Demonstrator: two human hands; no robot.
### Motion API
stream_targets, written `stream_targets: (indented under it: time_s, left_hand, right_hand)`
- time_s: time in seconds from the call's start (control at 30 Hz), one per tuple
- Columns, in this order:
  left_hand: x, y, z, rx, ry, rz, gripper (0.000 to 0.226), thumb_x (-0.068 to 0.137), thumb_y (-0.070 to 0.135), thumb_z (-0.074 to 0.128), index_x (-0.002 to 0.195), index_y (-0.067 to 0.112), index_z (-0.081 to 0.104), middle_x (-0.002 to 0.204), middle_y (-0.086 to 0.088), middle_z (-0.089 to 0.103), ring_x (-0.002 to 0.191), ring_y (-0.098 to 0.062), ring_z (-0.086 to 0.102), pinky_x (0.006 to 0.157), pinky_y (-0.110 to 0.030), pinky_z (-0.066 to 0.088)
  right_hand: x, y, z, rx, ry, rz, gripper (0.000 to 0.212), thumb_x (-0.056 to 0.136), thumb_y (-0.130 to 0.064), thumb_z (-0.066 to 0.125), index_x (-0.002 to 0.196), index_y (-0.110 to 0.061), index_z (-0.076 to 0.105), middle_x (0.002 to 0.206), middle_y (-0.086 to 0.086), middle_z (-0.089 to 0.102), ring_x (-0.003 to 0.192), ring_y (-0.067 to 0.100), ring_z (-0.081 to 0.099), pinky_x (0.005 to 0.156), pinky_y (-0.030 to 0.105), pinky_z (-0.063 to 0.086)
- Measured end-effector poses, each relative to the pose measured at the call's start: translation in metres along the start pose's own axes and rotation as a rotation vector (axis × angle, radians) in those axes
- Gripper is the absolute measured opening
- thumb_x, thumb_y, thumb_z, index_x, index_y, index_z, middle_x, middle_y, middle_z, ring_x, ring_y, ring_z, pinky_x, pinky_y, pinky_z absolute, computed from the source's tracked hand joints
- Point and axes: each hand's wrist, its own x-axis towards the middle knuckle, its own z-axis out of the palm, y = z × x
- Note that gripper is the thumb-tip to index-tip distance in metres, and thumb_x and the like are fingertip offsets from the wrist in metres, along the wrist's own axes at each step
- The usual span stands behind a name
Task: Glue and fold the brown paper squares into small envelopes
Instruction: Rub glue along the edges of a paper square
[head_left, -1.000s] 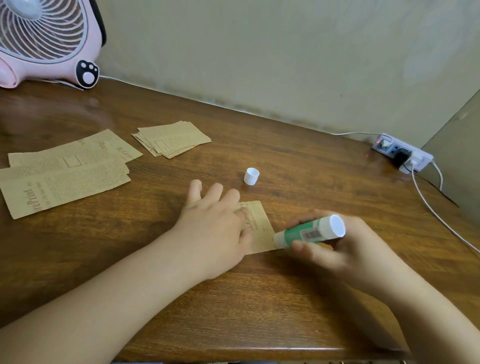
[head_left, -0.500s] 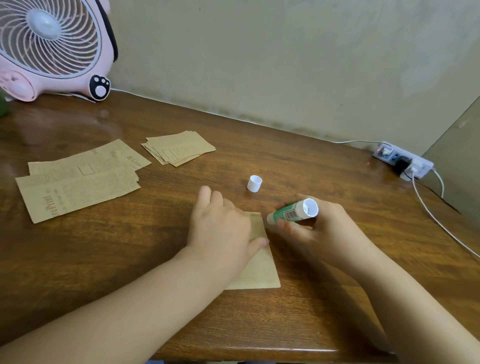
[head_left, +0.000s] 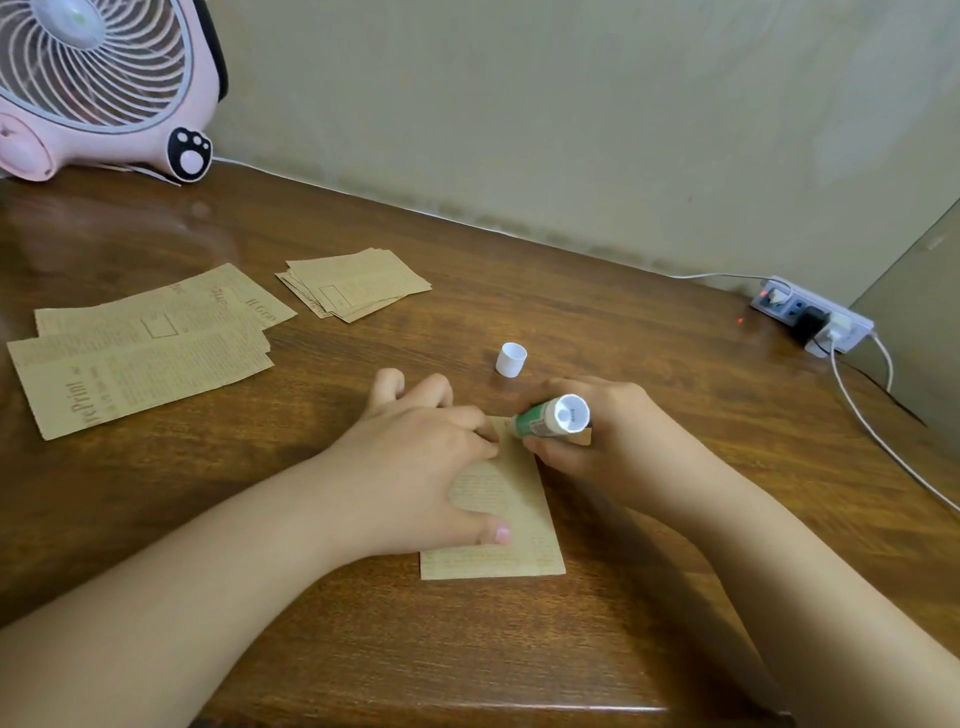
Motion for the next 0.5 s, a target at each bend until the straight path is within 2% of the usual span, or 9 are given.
stream_targets:
  time_s: [0.17, 0.23, 0.33, 0.5]
  left_hand:
    - [0.000, 0.000, -0.001, 0.002, -0.018, 0.001, 0.072, 0.076, 0.077, 0.044, 0.135, 0.036, 0.048, 0.132, 0.029, 0.039, 0.103, -0.006, 0.017, 0.092, -0.034, 0.009]
    - [0.001, 0.000, -0.001, -0.009, -0.025, -0.004, 0.074, 0.075, 0.076, 0.045, 0.137, 0.035, 0.047, 0.131, 0.030, 0.038, 0.101, -0.005, 0.015, 0.093, -0.034, 0.009]
    - [0.001, 0.000, -0.001, -0.016, -0.022, -0.004, 0.074, 0.075, 0.077, 0.046, 0.136, 0.035, 0.048, 0.130, 0.032, 0.038, 0.098, -0.005, 0.014, 0.092, -0.034, 0.009]
    - [0.000, 0.001, -0.001, 0.005, -0.021, 0.000, 0.073, 0.075, 0.077, 0.043, 0.136, 0.036, 0.047, 0.130, 0.029, 0.039, 0.103, -0.008, 0.018, 0.092, -0.035, 0.009]
  right_hand:
    - [-0.015, 0.000, -0.005, -0.023, -0.053, -0.049, 0.018, 0.081, -0.029, 0.066, 0.098, -0.032, 0.065, 0.093, -0.014, 0.064, 0.087, 0.003, 0.058, 0.073, 0.019, 0.045]
    - [-0.028, -0.001, -0.008, -0.002, -0.105, -0.077, 0.023, 0.079, -0.036, 0.064, 0.101, -0.035, 0.065, 0.095, -0.017, 0.064, 0.089, 0.000, 0.059, 0.074, 0.016, 0.046]
    - [-0.036, -0.003, -0.010, -0.002, -0.140, -0.076, 0.027, 0.077, -0.043, 0.060, 0.102, -0.036, 0.064, 0.096, -0.017, 0.065, 0.089, 0.001, 0.061, 0.073, 0.018, 0.047]
    - [-0.010, 0.004, -0.004, 0.019, -0.051, -0.023, 0.013, 0.082, -0.028, 0.066, 0.095, -0.031, 0.066, 0.092, -0.011, 0.066, 0.086, 0.006, 0.060, 0.075, 0.026, 0.047]
